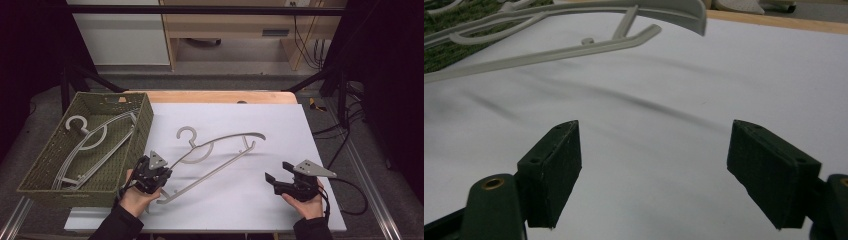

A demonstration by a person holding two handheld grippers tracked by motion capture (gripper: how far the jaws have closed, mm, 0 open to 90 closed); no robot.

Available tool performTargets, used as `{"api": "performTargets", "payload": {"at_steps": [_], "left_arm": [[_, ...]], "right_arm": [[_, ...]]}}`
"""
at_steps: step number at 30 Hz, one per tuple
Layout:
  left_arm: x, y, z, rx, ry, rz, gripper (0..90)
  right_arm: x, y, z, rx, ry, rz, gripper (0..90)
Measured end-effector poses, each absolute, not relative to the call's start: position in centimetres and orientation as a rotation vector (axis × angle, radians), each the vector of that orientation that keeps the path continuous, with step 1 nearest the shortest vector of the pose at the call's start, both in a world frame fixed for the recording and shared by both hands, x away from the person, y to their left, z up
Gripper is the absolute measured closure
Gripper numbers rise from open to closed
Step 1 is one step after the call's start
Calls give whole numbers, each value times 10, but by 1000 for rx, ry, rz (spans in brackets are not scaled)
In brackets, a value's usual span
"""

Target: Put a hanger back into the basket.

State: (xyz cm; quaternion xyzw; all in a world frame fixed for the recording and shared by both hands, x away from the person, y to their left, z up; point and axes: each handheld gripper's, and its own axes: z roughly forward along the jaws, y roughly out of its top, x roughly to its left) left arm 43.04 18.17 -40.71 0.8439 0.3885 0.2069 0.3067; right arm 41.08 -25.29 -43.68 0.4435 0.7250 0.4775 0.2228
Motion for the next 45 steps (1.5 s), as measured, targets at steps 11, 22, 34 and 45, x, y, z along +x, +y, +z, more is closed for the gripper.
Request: {"api": "performTargets", "payload": {"at_steps": [11, 22, 34, 45], "left_arm": [[415, 213, -349, 2103, 1001, 633, 825], [422, 270, -303, 2091, 1025, 769, 825], [446, 348, -281, 2035, 1157, 897, 824], [457, 401, -294, 2048, 1261, 976, 824]], "right_arm": [[410, -268, -435, 1253, 1948, 1305, 146], [409, -269, -432, 1237, 1932, 1306, 77], [406, -268, -427, 1229, 1915, 1308, 48], [407, -268, -427, 1234, 1919, 1307, 50]]}}
